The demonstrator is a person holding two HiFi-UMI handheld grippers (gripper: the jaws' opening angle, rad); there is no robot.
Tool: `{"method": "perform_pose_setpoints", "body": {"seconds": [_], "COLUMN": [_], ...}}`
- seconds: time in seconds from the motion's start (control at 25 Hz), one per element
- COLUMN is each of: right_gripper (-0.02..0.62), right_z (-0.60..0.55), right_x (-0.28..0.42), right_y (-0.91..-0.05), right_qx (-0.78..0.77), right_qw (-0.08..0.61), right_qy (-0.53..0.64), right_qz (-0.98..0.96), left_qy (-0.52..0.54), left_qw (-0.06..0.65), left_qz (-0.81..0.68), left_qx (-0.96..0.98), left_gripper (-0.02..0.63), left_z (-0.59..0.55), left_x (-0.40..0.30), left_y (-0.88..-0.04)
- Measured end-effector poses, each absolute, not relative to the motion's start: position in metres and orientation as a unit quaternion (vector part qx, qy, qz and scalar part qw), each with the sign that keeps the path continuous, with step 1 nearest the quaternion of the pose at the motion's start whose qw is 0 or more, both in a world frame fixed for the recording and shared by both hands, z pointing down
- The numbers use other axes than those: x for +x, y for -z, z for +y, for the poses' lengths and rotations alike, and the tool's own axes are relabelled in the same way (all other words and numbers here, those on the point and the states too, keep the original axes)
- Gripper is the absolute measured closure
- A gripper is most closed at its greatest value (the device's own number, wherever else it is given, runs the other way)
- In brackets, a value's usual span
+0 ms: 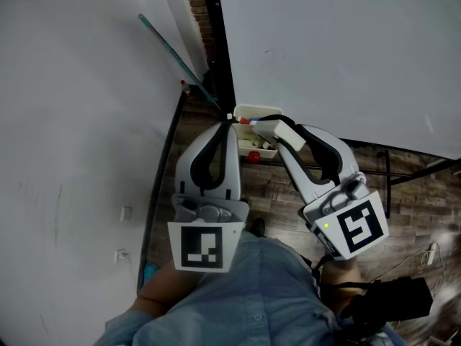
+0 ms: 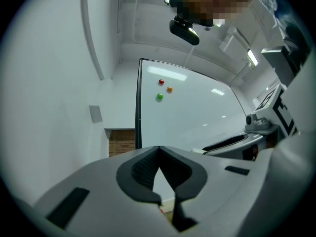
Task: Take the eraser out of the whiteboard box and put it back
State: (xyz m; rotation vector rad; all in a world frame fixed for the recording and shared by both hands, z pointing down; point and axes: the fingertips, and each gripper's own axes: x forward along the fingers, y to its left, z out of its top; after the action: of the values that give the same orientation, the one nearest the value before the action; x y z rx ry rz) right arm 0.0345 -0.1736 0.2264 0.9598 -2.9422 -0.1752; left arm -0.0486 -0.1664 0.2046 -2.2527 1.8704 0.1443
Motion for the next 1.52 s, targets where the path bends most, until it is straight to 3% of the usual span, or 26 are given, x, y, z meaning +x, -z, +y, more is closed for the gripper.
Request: {"method": "perform_pose_setpoints", "body": {"seconds": [1.52], "right_gripper": [0.472], "right_z": [-0.212], "right_x": [-0.023], "right_y": [-0.311], "right_qx": [0.269], "right_qw": [0.12], "right_qy": [-0.02], "right_qz": [-0.955], "left_qy": [-0.024], "left_qw": [0.028], "left_qz": [0.639], "left_qx": [-0.768], "left_gripper": [0.601], "left_z": [-0.219], "left_x": [-0.091], "left_y": [-0.259]}}
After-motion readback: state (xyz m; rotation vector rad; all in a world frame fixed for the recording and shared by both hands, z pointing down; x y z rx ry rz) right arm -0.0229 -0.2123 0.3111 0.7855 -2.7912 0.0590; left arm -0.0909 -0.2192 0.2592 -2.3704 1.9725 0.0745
